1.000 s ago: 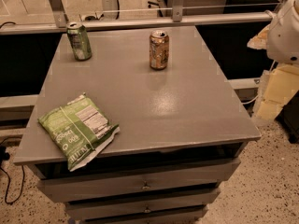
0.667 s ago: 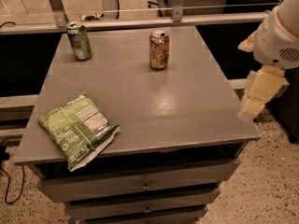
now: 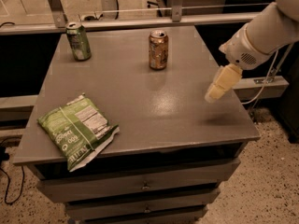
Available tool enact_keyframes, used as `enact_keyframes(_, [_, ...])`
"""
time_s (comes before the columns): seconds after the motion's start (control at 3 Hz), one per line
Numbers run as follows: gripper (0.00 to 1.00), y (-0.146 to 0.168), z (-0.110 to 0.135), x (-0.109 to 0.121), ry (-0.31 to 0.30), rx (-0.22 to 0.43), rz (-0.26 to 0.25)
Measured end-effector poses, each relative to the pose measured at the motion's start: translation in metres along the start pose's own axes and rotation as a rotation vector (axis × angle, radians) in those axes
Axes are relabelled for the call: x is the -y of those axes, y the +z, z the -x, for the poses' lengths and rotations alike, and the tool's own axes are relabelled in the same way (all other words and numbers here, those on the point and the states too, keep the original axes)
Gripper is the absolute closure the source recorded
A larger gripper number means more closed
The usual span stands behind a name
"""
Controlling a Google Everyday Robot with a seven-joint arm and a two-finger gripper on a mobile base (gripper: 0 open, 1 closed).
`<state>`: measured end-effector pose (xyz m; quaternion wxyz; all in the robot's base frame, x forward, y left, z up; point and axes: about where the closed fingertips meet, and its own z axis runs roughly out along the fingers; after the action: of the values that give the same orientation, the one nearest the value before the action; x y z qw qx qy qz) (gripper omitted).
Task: Knock orange can over
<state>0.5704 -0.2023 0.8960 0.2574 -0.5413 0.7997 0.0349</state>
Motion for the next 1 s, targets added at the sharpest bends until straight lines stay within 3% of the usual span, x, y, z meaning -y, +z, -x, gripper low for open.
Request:
enact_keyframes(0.33, [0.00,0.033,0.024,0.043,0.075,0.171,-0.035])
enact_keyframes(0.67, [0.00,0.052,0.050,0.071,0.146,0.339,-0.031])
enact_keyframes(1.0, [0.00,0.066,0.082,0.079,0.201,0.507,0.015])
